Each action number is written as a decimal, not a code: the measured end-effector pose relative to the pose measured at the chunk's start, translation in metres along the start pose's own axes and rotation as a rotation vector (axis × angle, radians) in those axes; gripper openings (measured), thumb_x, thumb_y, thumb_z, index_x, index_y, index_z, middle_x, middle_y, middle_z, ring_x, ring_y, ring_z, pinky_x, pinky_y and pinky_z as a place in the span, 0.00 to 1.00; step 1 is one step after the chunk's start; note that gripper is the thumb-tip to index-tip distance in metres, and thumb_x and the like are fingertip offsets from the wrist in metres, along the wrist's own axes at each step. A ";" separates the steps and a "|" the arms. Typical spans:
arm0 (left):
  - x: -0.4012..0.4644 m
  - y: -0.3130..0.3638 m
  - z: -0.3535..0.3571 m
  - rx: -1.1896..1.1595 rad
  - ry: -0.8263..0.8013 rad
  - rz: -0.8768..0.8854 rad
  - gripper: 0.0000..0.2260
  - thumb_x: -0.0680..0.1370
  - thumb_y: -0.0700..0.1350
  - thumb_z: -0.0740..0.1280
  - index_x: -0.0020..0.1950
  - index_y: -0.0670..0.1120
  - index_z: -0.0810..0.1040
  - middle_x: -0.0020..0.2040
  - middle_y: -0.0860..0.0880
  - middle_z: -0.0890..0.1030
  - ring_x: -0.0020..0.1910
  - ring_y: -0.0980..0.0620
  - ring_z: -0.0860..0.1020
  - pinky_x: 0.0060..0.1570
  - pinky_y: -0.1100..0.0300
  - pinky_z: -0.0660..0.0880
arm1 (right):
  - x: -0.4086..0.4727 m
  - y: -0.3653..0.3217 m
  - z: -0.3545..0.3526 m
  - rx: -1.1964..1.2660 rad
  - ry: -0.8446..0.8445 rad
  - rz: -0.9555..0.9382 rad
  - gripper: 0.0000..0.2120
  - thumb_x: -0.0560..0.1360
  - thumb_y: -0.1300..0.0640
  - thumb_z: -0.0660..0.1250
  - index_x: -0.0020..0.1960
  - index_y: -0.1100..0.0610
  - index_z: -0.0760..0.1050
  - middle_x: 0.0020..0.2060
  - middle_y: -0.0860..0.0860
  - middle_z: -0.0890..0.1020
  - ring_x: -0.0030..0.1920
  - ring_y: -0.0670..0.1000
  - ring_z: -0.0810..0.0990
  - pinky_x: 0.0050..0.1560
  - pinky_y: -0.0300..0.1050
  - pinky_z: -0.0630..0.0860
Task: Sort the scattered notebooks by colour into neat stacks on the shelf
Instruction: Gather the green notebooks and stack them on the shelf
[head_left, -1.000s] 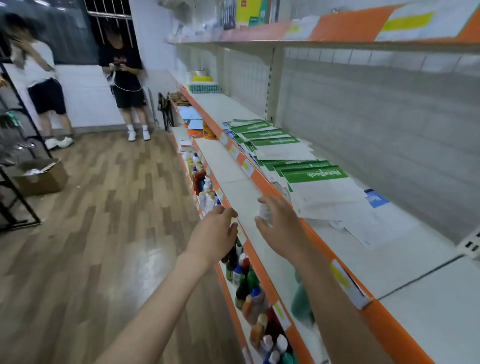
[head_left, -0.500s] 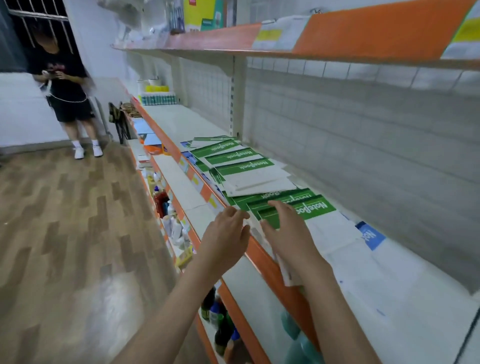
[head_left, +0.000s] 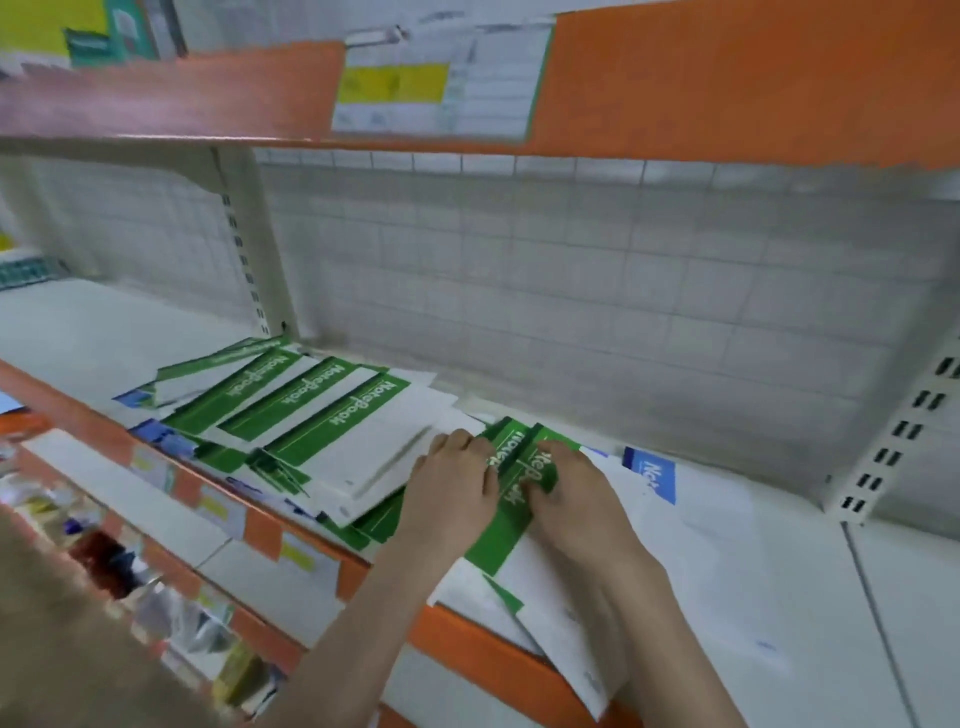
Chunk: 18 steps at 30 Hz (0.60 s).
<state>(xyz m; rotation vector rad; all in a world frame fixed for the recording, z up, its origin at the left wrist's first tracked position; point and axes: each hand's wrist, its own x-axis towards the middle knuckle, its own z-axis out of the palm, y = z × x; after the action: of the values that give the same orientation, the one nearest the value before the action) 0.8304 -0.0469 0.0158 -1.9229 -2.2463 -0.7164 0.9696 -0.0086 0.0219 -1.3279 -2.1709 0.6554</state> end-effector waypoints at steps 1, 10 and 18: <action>0.006 -0.004 0.001 -0.008 -0.009 0.015 0.13 0.80 0.46 0.58 0.62 0.47 0.75 0.57 0.49 0.76 0.57 0.50 0.72 0.58 0.55 0.72 | 0.003 -0.001 0.002 -0.016 0.022 0.027 0.17 0.76 0.57 0.62 0.65 0.53 0.70 0.60 0.52 0.77 0.60 0.53 0.74 0.56 0.45 0.71; 0.031 -0.013 0.019 -0.204 -0.179 0.096 0.11 0.80 0.41 0.58 0.55 0.43 0.79 0.51 0.46 0.79 0.51 0.50 0.75 0.51 0.57 0.75 | 0.011 -0.014 0.023 -0.213 0.169 0.274 0.12 0.77 0.53 0.60 0.60 0.53 0.72 0.54 0.52 0.77 0.55 0.54 0.76 0.49 0.46 0.74; 0.039 -0.026 0.031 -0.673 -0.273 -0.080 0.14 0.81 0.41 0.57 0.62 0.49 0.78 0.62 0.51 0.78 0.57 0.57 0.74 0.55 0.67 0.68 | 0.012 -0.024 0.044 -0.348 0.251 0.388 0.30 0.73 0.32 0.57 0.63 0.54 0.69 0.58 0.52 0.72 0.60 0.54 0.70 0.50 0.49 0.73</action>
<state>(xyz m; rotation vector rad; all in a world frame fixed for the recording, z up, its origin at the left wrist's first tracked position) 0.8046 -0.0010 -0.0048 -2.3291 -2.4594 -1.4537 0.9213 -0.0132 0.0059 -1.9293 -1.8939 0.2286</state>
